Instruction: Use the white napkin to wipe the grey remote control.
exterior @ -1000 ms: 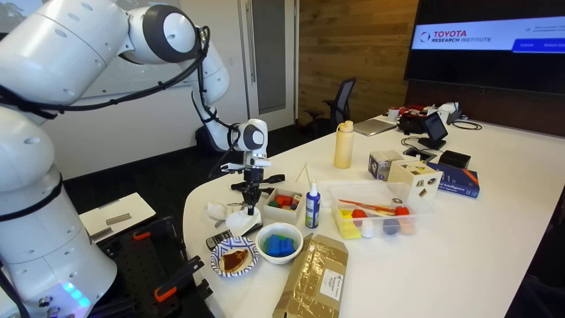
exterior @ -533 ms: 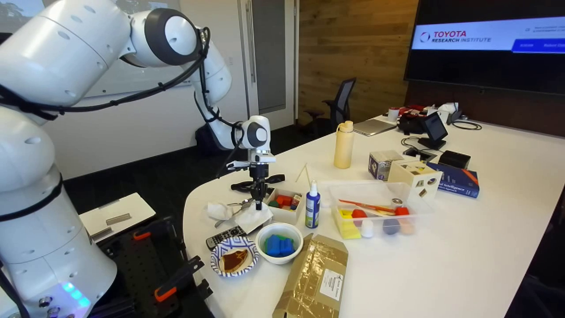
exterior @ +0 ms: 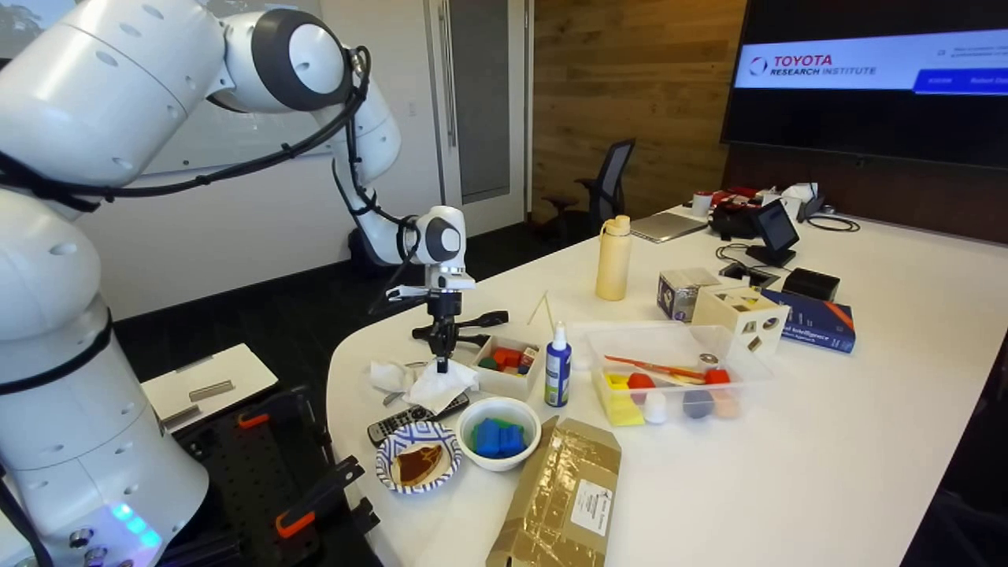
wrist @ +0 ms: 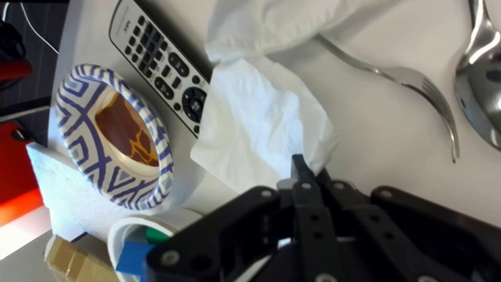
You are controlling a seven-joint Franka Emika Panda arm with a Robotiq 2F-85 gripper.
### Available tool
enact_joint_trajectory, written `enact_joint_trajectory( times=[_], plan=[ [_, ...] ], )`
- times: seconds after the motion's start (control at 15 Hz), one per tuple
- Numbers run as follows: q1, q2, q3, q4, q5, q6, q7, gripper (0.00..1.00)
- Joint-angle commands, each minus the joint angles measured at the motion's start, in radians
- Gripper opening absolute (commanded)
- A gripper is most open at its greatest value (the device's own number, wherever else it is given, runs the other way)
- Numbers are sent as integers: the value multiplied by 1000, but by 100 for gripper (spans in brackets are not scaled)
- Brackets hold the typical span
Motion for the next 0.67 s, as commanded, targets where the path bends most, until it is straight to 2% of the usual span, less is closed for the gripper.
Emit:
enact_joint_trajectory(
  times=[0.0, 0.33, 0.6],
  plan=[
    [4, -87, 24, -154, 40, 15, 11, 0],
    [-8, -122, 50, -319, 122, 43, 34, 0],
    [-19, -117, 70, -396, 189, 66, 25, 0]
  ],
)
